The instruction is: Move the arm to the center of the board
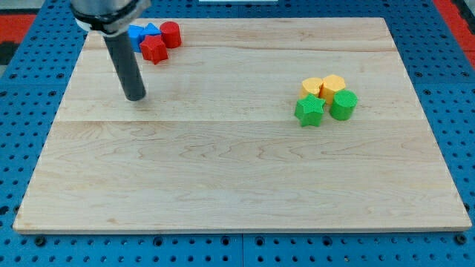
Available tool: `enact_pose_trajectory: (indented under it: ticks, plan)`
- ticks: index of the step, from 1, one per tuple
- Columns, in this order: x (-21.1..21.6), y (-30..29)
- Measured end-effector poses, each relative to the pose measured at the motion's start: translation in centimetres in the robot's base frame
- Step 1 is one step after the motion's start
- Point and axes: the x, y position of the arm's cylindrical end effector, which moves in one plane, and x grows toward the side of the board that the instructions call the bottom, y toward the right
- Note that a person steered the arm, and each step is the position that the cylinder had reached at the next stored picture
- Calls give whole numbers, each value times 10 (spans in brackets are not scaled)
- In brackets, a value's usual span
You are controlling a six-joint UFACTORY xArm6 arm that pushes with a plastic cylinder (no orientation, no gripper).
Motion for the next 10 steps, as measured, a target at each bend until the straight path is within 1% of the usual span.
enact_pose_trajectory:
  ticks: [1, 2, 3, 4, 7, 8, 9, 10]
  plan:
    - [-19, -29]
    - [-55, -35]
    - [-75, -40]
    - [-84, -40]
    - [-84, -34]
    - [-58, 37]
    - [-30, 128]
    - [15, 173]
